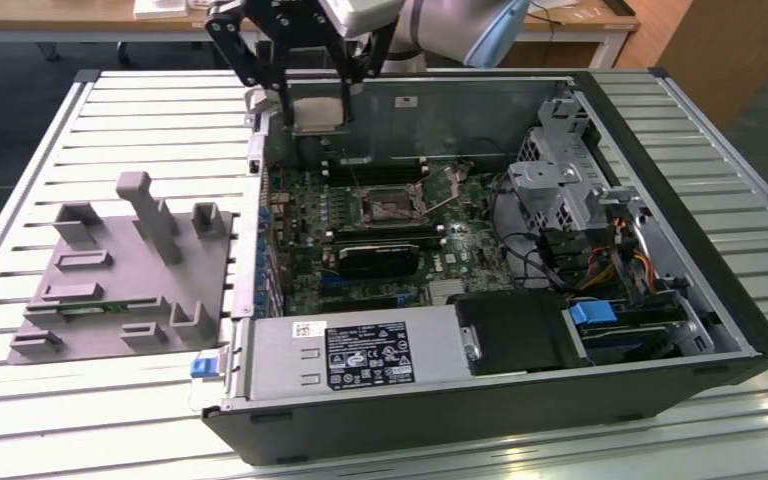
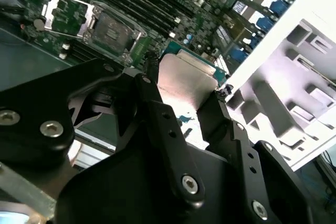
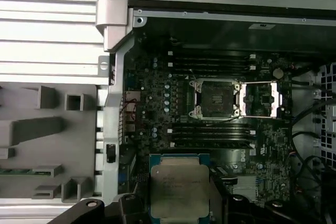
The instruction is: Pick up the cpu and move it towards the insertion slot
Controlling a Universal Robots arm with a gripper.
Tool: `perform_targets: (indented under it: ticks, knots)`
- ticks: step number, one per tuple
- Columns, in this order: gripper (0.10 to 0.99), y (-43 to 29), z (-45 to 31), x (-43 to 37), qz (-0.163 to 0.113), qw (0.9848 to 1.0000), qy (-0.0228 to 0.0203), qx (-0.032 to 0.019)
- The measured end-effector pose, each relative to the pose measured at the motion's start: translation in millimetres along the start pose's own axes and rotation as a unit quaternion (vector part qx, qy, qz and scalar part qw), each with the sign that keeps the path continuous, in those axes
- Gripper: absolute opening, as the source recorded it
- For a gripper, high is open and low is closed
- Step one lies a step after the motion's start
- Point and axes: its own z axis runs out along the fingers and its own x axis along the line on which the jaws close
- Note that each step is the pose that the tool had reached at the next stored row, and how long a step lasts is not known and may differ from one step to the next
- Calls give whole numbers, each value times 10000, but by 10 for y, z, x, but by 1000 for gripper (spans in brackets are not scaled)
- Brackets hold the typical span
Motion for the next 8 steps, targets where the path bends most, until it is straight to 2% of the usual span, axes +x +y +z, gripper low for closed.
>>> perform_targets:
  ticks: [8]
  knots:
    - [541, -2, 19, -337, 0, 10000, 5, 0]
